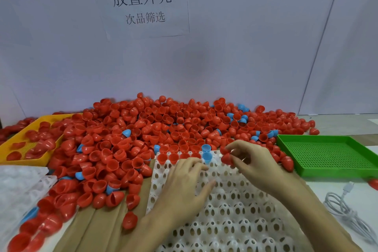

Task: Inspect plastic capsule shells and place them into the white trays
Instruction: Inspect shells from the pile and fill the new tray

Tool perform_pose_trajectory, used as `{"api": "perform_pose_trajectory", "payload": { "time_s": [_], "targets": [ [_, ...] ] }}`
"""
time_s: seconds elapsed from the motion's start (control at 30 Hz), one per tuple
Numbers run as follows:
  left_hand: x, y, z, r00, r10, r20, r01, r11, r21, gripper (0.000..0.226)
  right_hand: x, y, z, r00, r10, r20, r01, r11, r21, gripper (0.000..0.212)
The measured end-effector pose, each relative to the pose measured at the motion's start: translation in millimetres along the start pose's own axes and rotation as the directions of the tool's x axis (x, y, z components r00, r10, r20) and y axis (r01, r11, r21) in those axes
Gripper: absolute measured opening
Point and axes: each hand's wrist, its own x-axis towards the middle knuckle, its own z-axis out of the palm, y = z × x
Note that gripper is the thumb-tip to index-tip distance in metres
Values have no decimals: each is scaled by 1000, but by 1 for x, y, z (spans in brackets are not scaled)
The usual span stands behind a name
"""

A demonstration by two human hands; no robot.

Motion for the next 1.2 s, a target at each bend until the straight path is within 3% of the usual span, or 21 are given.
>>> {"api": "perform_pose_trajectory", "payload": {
  "time_s": [0.17,0.4,0.77,1.0,1.2],
  "targets": [
    [-1,0,4,996,-23,82,19,999,51,49,35,8,4,999,-9,46,19,975,-223,22],
    [-1,0,3,995,-38,89,34,998,48,48,56,13,9,976,-4,219,82,934,-348,22],
    [-1,-1,5,997,-24,76,20,999,47,44,68,12,9,966,37,254,55,937,-345,16],
    [0,-2,7,999,2,49,-5,998,63,41,118,12,15,990,23,140,42,894,-445,25],
    [-1,-2,7,999,18,31,-19,998,56,40,148,32,27,954,80,290,98,828,-552,44]
  ]
}}
